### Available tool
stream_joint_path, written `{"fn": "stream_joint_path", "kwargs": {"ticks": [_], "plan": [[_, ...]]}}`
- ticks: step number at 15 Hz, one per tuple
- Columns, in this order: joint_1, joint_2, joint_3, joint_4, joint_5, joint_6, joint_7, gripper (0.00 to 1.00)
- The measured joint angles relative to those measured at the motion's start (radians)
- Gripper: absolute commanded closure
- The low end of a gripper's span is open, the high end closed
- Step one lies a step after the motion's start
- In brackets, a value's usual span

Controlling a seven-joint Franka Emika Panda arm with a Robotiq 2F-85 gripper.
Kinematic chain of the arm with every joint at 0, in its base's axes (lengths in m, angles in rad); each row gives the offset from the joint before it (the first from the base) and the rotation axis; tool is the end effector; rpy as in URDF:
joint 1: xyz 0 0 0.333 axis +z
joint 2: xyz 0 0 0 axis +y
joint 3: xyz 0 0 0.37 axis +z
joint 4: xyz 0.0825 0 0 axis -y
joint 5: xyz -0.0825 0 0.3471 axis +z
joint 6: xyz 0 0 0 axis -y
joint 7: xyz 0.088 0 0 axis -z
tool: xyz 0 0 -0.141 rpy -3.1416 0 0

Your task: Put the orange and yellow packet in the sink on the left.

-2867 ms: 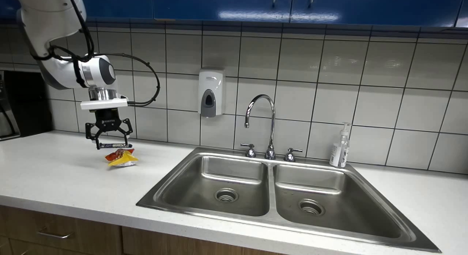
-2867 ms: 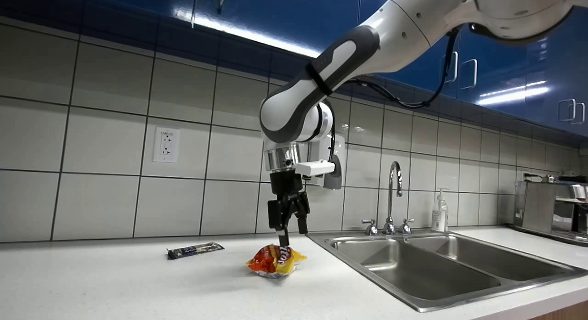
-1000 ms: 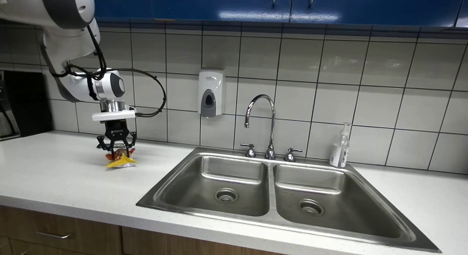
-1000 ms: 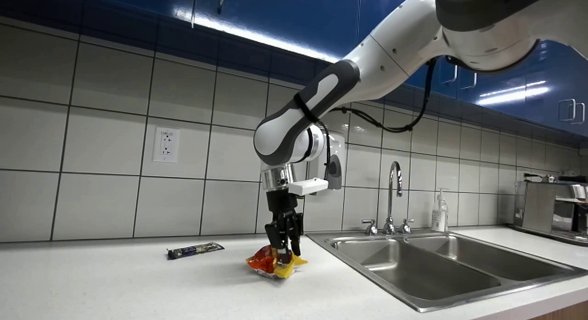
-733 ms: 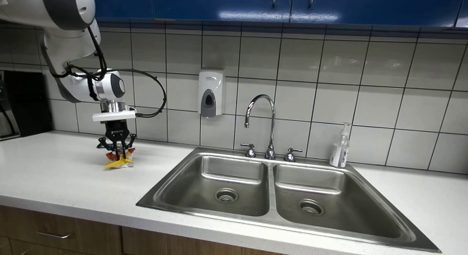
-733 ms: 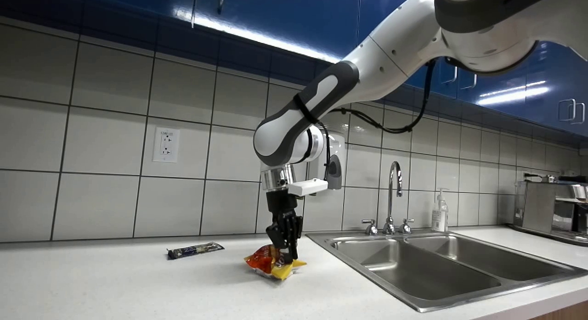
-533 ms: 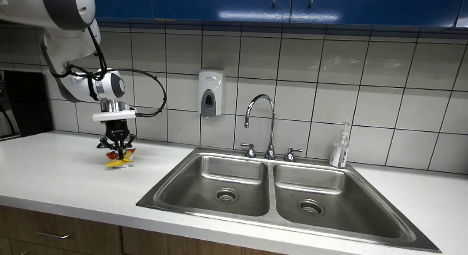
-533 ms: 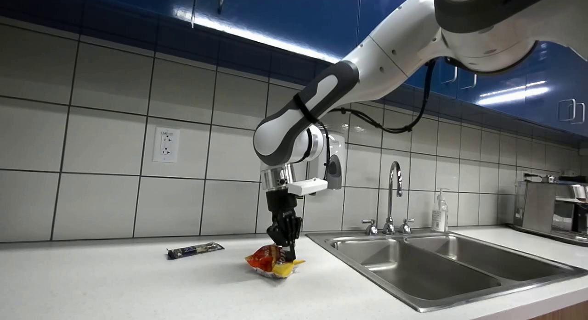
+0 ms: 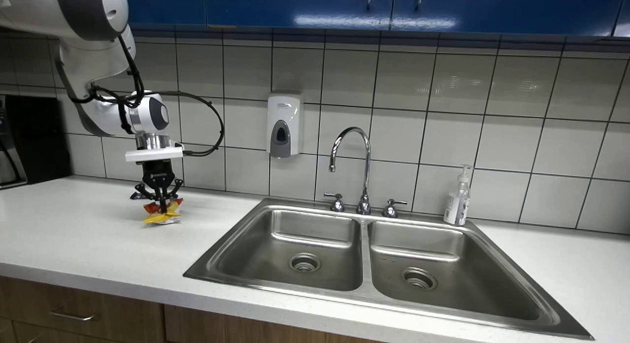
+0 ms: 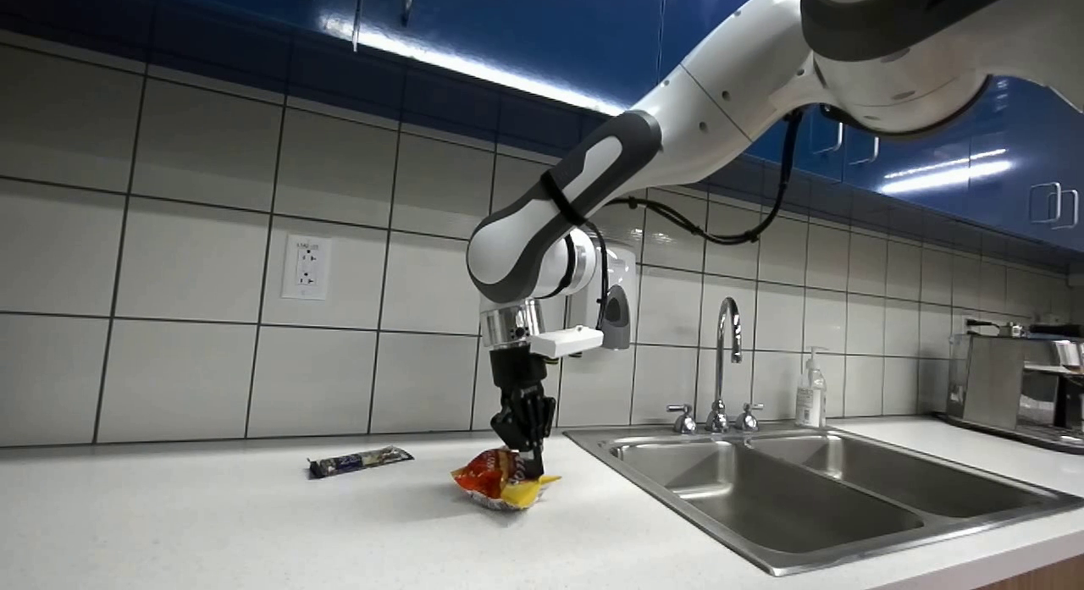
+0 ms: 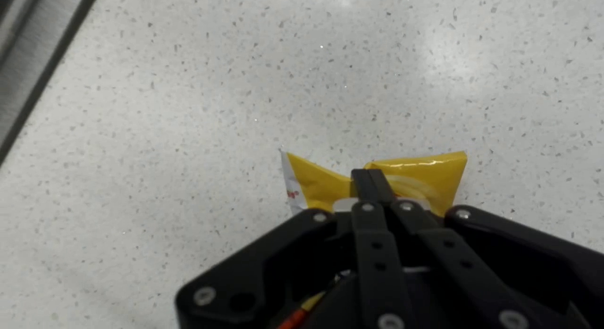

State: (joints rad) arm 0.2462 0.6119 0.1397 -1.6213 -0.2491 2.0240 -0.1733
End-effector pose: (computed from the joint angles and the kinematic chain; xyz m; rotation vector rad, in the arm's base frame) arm 0.6269 0.2171 0.2875 2.8112 0.9853 -0.2761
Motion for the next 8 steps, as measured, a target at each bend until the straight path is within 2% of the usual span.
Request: {"fn": "stream_joint_path", "kwargs": {"ticks": [8], "plan": [[-0.012, -0.072, -0.007, 0.004, 0.000, -0.002, -0.003, 1.00]]}}
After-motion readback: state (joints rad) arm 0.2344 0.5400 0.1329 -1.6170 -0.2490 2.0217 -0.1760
